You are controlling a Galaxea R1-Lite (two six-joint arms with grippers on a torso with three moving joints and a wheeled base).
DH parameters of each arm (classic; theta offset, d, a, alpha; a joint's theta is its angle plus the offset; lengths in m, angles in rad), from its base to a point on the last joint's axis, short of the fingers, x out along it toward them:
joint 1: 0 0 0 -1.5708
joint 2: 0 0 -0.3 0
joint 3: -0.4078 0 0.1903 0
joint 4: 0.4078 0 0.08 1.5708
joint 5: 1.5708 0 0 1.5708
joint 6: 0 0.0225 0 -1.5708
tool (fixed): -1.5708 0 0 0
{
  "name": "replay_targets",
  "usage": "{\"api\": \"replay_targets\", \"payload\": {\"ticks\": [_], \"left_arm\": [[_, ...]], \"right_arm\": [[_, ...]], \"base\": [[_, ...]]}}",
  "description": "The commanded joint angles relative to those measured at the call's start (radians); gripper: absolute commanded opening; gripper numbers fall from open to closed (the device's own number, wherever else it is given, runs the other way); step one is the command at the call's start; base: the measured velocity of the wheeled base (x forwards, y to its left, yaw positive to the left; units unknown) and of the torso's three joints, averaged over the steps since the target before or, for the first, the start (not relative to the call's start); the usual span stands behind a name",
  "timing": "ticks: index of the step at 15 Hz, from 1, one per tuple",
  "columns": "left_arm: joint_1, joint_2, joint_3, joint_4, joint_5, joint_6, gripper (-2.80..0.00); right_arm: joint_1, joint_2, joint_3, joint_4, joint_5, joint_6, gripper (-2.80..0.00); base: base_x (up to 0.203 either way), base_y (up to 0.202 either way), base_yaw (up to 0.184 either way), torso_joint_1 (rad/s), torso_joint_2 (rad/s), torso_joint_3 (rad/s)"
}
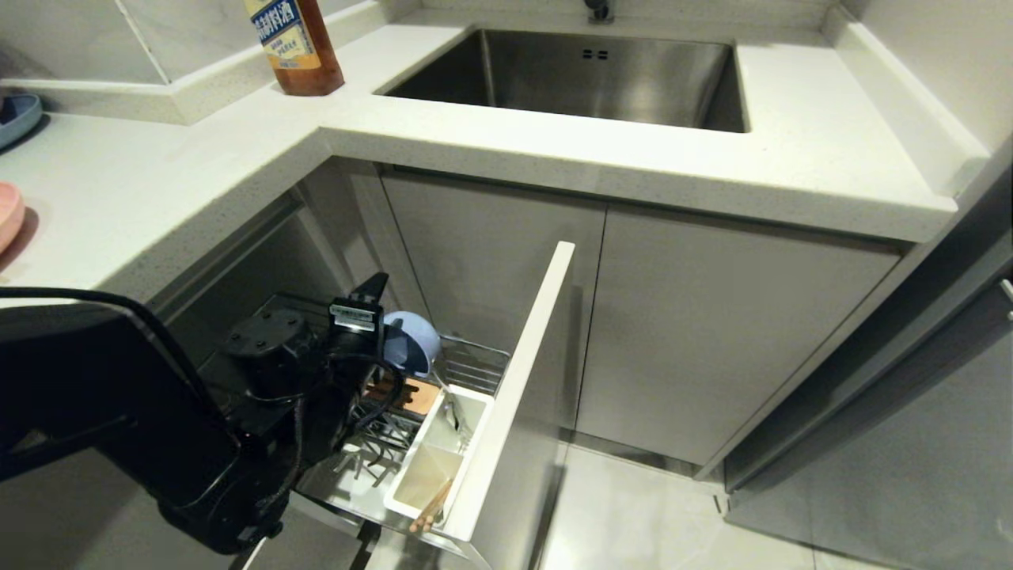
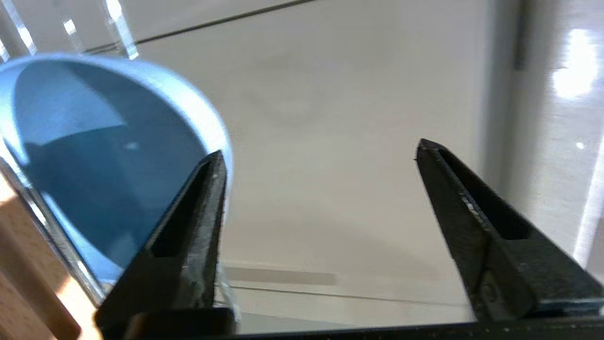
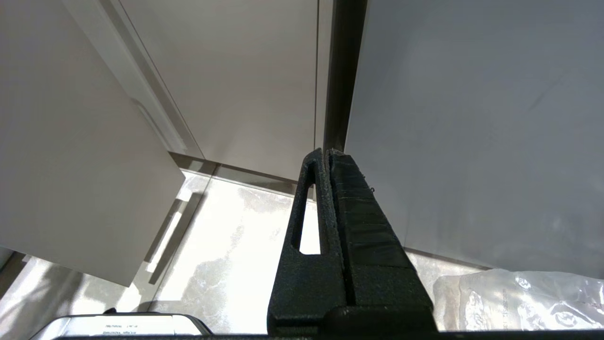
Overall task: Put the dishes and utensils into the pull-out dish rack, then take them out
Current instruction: Pick up the chopsticks and place it in the cupboard
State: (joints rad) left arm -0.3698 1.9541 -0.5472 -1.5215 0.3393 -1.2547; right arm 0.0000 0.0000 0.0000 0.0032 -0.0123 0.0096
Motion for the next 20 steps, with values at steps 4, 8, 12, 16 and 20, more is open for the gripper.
{"api": "replay_targets", "payload": {"ticks": [4,8,12,16,20], "left_arm": [[0.011,-0.176,0.096,-0.009,-0.116,0.076,0.00],[0.027,-0.317,0.181,-0.009,-0.264,0.195,0.00],[0.057,-0.444,0.211,0.050,-0.431,0.338,0.00],[0.058,-0.518,0.149,0.218,-0.481,0.468,0.00],[0.058,-0.517,0.094,0.279,-0.480,0.619,-2.80]], "right_arm": [[0.001,0.000,0.002,0.000,0.000,0.001,-2.80],[0.001,0.000,0.002,0.000,0.000,0.001,-2.80],[0.002,0.000,0.002,0.000,0.000,0.000,-2.80],[0.001,0.000,0.002,0.000,0.000,0.001,-2.80],[0.001,0.000,0.002,0.000,0.000,0.000,-2.80]], "base": [[0.000,0.000,0.000,0.000,0.00,0.000],[0.000,0.000,0.000,0.000,0.00,0.000],[0.000,0.000,0.000,0.000,0.00,0.000],[0.000,0.000,0.000,0.000,0.00,0.000],[0.000,0.000,0.000,0.000,0.00,0.000]]}}
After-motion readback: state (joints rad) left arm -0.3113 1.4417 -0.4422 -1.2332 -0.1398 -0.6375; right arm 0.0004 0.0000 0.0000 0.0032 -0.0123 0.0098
